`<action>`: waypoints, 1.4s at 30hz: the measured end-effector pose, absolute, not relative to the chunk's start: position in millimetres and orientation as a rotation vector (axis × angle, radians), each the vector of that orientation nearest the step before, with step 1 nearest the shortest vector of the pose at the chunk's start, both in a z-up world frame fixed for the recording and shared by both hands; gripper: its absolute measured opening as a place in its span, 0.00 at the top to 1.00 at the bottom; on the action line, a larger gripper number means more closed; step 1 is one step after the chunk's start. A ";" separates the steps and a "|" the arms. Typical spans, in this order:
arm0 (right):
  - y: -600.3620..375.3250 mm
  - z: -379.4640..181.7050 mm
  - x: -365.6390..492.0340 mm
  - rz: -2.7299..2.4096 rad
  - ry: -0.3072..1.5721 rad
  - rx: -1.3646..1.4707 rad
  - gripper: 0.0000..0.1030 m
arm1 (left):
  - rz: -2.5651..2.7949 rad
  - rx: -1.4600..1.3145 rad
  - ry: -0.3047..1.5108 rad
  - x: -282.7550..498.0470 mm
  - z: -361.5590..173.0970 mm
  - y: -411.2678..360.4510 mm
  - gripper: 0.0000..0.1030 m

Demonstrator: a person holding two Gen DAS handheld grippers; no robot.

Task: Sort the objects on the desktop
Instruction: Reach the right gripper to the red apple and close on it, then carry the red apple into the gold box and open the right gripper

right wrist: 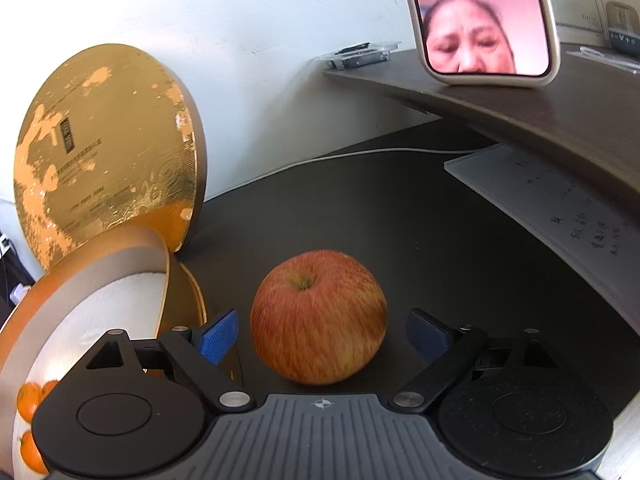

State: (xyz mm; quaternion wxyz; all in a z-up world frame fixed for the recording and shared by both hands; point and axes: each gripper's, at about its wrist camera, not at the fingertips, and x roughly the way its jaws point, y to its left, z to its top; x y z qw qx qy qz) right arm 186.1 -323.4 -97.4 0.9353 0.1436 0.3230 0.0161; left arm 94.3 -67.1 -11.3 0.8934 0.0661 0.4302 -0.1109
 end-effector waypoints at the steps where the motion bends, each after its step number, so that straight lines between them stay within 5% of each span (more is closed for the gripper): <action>1: -323.6 -98.4 189.0 0.029 0.666 0.301 0.11 | -0.229 0.138 0.893 94.8 -11.5 -66.8 0.05; 7: -326.0 -105.9 198.5 0.028 0.693 0.339 0.12 | -0.214 0.135 0.895 97.3 -11.9 -63.1 0.05; 10: -328.4 -110.0 200.4 0.031 0.706 0.375 0.21 | -0.210 0.133 0.896 97.4 -11.7 -61.6 0.05; 24: -334.9 -99.0 164.1 -0.038 0.757 0.380 0.21 | -0.193 0.109 0.882 83.0 -8.2 -46.8 0.05; 42: -256.4 -15.0 113.0 0.133 0.601 0.250 0.21 | -0.127 0.019 0.820 51.2 3.2 11.0 0.05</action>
